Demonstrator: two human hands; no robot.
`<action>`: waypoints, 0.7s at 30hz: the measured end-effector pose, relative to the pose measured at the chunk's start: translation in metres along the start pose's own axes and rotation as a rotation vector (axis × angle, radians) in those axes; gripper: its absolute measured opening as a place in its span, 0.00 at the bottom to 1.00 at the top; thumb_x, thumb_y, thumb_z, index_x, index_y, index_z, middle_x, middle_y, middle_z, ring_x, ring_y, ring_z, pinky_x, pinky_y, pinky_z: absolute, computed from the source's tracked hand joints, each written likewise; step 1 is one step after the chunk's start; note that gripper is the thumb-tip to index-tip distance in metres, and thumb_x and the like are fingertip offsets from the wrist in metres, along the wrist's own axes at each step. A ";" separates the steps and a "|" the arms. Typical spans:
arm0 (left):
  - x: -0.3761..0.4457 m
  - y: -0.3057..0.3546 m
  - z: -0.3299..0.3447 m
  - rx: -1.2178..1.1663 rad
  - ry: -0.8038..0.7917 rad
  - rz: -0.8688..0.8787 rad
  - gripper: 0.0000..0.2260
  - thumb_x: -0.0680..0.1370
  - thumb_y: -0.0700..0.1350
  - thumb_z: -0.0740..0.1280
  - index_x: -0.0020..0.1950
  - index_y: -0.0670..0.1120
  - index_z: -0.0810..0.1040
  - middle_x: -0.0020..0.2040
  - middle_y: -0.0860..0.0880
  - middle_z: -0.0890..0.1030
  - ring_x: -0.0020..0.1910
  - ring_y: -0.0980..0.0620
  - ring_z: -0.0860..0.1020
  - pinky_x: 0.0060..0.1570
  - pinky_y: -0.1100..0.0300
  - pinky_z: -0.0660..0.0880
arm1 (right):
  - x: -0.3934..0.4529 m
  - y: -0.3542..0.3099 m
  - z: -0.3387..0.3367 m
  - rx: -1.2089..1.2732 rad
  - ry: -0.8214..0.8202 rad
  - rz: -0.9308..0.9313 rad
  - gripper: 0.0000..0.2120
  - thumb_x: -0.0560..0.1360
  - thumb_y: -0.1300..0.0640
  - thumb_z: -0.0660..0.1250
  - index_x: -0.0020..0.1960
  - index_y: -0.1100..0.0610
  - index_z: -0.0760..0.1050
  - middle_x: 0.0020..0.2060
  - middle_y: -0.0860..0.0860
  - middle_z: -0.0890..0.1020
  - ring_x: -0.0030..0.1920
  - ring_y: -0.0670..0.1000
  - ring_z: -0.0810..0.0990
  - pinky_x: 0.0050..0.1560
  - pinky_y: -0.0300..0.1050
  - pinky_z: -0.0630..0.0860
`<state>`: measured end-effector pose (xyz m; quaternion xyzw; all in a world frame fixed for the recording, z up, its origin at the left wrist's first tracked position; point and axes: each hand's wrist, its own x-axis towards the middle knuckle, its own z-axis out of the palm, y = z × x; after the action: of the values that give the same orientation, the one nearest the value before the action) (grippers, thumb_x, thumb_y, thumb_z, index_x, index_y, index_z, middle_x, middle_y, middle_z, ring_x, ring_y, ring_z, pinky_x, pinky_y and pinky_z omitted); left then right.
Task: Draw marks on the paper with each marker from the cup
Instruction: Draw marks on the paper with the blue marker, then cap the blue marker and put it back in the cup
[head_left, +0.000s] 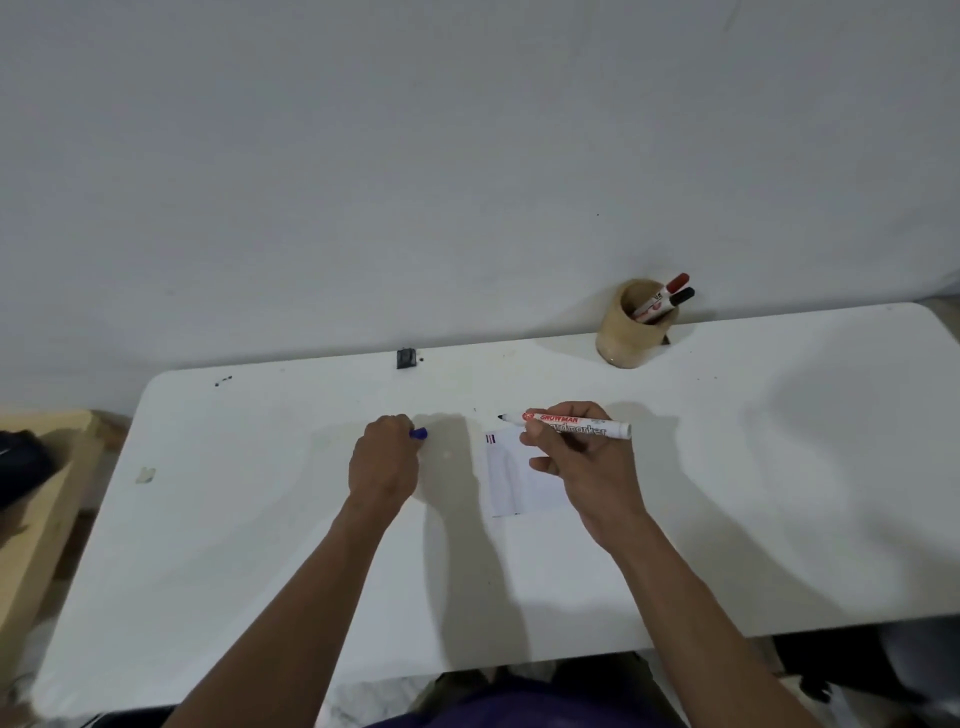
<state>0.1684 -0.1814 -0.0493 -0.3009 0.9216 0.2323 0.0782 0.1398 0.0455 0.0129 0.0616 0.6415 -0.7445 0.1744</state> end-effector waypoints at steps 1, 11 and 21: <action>-0.004 -0.003 -0.002 -0.047 0.003 -0.009 0.07 0.81 0.43 0.65 0.48 0.41 0.80 0.46 0.43 0.81 0.41 0.42 0.77 0.39 0.54 0.70 | -0.002 -0.001 0.003 -0.006 0.000 -0.003 0.06 0.77 0.61 0.73 0.50 0.58 0.77 0.48 0.54 0.88 0.48 0.56 0.88 0.42 0.48 0.82; -0.081 0.010 -0.041 -0.773 0.181 0.169 0.04 0.76 0.42 0.74 0.49 0.50 0.85 0.47 0.57 0.84 0.41 0.61 0.80 0.37 0.70 0.74 | -0.022 -0.025 0.040 -0.113 -0.022 -0.175 0.06 0.80 0.56 0.69 0.52 0.59 0.78 0.41 0.47 0.87 0.40 0.46 0.86 0.40 0.42 0.83; -0.100 0.016 -0.048 -0.799 0.161 0.218 0.05 0.76 0.42 0.74 0.49 0.53 0.84 0.50 0.56 0.84 0.44 0.60 0.81 0.41 0.73 0.73 | -0.033 -0.022 0.046 -0.205 -0.044 -0.206 0.06 0.79 0.55 0.70 0.52 0.57 0.79 0.41 0.47 0.88 0.43 0.48 0.87 0.38 0.43 0.84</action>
<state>0.2397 -0.1409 0.0271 -0.2253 0.7886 0.5542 -0.1420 0.1689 0.0086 0.0522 -0.0390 0.7131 -0.6902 0.1166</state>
